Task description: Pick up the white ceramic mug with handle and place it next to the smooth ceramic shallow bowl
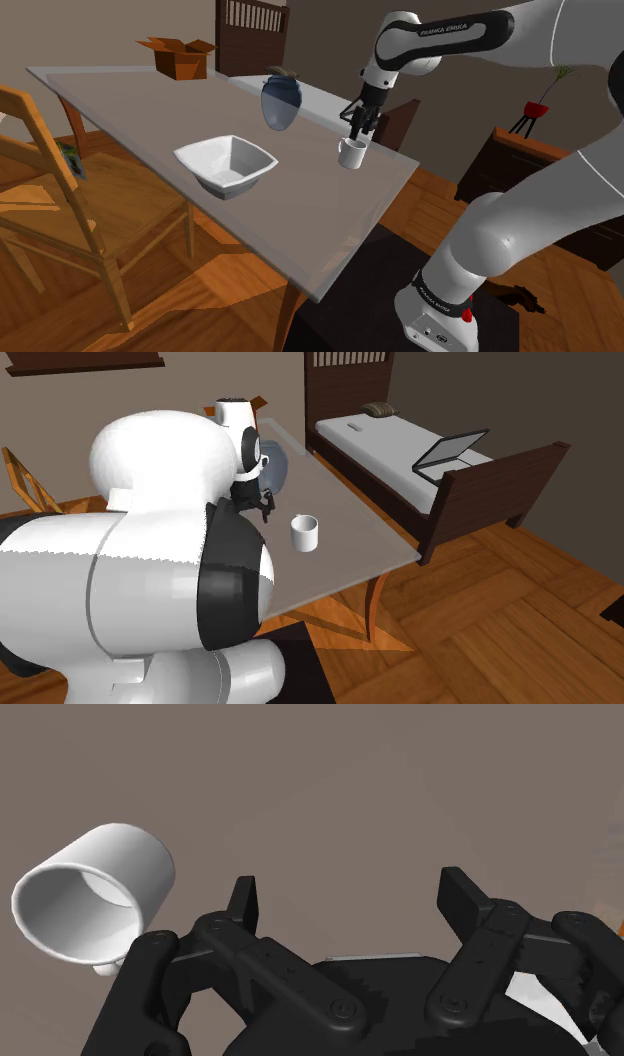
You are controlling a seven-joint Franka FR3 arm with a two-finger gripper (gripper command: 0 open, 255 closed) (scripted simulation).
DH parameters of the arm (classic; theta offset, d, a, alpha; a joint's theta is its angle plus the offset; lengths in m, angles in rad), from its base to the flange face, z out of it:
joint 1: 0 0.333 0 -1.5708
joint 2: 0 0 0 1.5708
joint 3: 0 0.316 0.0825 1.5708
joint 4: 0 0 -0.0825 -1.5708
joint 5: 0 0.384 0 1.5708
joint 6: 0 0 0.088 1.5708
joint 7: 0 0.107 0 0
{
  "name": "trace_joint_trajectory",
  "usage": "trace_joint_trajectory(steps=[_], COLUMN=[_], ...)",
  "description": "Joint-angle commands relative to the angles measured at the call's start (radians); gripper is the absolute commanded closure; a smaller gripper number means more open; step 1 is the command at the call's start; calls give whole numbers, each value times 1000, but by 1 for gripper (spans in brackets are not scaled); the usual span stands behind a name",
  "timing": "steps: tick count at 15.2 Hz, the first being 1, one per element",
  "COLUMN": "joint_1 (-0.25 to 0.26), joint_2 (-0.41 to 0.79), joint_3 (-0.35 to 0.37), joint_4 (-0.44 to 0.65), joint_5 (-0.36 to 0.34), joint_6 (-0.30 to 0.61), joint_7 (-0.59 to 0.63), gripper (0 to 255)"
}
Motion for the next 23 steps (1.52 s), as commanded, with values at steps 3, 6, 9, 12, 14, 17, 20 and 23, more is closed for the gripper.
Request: trace_joint_trajectory(steps=[3, 6, 9, 12, 14, 17, 20, 23], joint_1=[-16, -27, -41, -59, -76, -79, -81, -83], joint_2=[129, 229, 333, 442, 516, 532, 553, 572], joint_3=[-53, -88, -117, -140, -150, -148, -146, -144], joint_4=[45, 90, 145, 212, 262, 252, 234, 220], joint_5=[0, 14, 38, 73, 100, 108, 118, 128], joint_6=[84, 137, 182, 218, 237, 263, 300, 331], joint_7=[-67, -116, -169, -223, -259, -265, -272, -279], gripper=[0, 0, 0, 0, 0, 0, 0, 0])
